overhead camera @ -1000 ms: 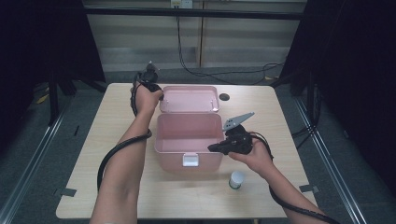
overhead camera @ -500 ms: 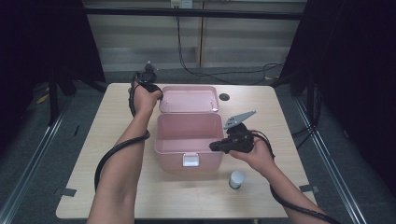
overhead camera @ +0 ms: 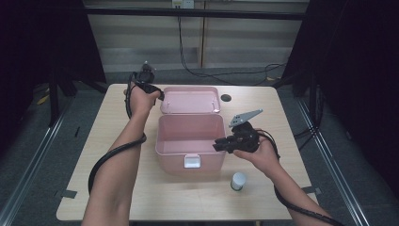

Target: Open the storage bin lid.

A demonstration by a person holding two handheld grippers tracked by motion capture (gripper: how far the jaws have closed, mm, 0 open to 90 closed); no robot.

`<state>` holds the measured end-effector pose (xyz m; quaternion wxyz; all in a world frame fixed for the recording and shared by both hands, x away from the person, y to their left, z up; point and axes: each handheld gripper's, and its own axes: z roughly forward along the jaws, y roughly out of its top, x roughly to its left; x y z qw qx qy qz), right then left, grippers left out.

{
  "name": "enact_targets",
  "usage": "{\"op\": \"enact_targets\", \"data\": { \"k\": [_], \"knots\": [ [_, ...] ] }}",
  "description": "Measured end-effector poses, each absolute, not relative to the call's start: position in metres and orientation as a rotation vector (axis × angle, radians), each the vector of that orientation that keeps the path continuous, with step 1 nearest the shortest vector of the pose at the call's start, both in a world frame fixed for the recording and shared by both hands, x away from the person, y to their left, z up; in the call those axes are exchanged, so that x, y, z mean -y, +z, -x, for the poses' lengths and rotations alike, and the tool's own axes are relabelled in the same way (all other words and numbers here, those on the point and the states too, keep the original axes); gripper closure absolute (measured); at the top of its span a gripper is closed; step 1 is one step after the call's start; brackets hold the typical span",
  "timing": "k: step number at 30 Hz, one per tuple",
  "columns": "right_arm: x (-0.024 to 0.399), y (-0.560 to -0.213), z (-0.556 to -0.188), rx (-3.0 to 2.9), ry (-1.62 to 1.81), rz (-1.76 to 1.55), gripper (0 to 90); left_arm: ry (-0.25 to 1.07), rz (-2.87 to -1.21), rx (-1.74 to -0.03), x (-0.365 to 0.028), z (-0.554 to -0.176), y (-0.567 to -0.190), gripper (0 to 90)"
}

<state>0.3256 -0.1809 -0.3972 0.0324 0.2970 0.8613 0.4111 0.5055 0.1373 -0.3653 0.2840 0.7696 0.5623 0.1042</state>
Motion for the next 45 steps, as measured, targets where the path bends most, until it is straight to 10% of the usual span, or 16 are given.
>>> {"op": "enact_targets", "data": {
  "k": [45],
  "knots": [
    [0.239, -0.387, -0.308, -2.544, 1.166, -1.099, 36.1, 0.233, -2.019, -1.415, -0.206, -0.445, -0.371, 31.5]
  ]
}}
